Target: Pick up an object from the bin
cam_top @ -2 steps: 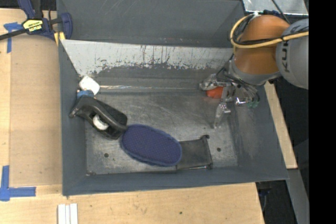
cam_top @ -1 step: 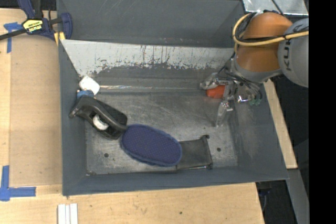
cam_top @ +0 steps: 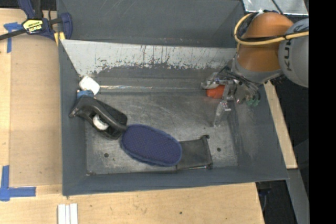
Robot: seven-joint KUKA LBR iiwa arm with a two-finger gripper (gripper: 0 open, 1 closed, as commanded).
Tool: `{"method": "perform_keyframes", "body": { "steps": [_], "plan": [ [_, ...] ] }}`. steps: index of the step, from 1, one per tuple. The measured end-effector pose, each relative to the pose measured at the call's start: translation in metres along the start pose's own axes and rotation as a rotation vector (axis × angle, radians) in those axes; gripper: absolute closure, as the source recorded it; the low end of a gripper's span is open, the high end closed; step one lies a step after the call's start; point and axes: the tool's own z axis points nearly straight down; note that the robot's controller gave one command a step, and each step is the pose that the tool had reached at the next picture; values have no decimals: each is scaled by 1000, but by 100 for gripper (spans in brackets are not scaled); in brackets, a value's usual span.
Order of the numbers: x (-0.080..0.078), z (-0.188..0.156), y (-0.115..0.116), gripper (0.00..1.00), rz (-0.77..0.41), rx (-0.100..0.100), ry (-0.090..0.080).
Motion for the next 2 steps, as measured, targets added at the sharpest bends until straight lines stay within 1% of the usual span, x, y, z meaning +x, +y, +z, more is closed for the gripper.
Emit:
{"method": "perform_keyframes", "body": {
  "steps": [1, 2],
  "plan": [
    [-1, 0, 5, 0, -110, 21, -5],
    [-1, -2, -14, 0, -188, 16, -10]
  ]
}}
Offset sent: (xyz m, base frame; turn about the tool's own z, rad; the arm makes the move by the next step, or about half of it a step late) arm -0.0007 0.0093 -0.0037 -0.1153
